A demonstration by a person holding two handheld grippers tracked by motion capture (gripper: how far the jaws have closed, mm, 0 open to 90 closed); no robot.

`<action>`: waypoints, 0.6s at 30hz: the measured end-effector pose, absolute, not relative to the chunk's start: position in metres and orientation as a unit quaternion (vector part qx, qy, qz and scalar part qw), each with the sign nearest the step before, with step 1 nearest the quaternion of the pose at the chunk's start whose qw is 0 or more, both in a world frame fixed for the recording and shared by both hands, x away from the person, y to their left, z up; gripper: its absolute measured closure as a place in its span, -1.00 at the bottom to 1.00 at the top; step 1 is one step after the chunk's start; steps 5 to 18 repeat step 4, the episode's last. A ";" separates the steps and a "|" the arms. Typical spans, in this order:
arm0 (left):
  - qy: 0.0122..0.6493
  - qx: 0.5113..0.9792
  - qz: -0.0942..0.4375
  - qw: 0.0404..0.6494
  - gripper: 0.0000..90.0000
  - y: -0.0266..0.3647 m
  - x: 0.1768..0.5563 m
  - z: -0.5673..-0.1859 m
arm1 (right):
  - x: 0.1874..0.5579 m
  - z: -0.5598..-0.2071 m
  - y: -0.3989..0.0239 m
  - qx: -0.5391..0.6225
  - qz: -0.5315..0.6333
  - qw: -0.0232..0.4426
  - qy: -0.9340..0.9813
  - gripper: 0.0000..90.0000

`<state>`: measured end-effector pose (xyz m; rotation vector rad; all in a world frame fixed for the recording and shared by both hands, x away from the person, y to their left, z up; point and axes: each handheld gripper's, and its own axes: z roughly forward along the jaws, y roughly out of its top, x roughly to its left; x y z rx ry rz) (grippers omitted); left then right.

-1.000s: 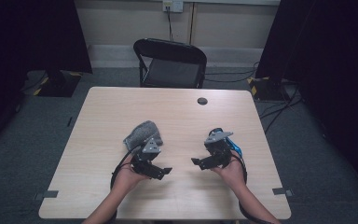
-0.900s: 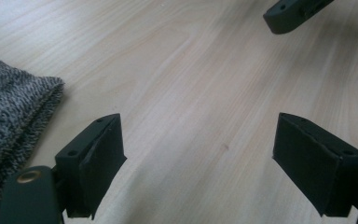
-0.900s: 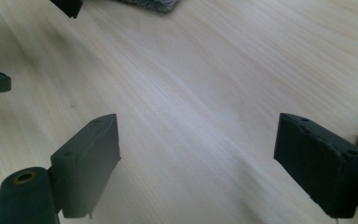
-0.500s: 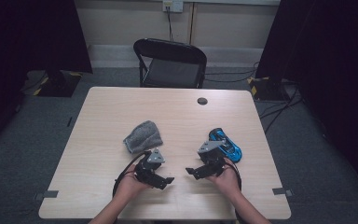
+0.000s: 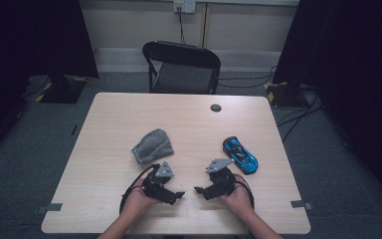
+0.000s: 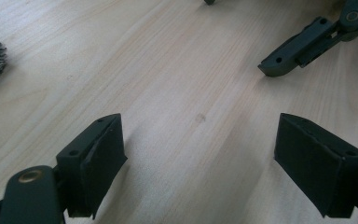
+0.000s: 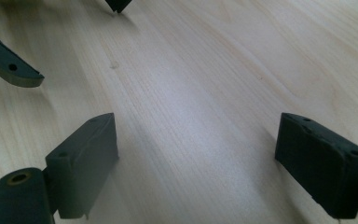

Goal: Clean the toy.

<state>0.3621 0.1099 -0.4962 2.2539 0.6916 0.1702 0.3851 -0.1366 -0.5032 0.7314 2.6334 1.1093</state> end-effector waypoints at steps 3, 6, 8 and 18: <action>0.260 0.885 0.075 0.379 -0.66 0.109 0.361 -0.499 | 0.385 -0.505 -0.138 0.243 0.383 0.097 0.886 -0.74; 0.256 0.886 0.077 0.379 -0.67 0.109 0.361 -0.499 | 0.385 -0.505 -0.139 0.244 0.383 0.097 0.886 -0.74; 0.256 0.886 0.077 0.379 -0.67 0.109 0.361 -0.499 | 0.385 -0.505 -0.139 0.244 0.383 0.097 0.886 -0.74; 0.256 0.886 0.077 0.379 -0.67 0.109 0.361 -0.499 | 0.385 -0.505 -0.139 0.244 0.383 0.097 0.886 -0.74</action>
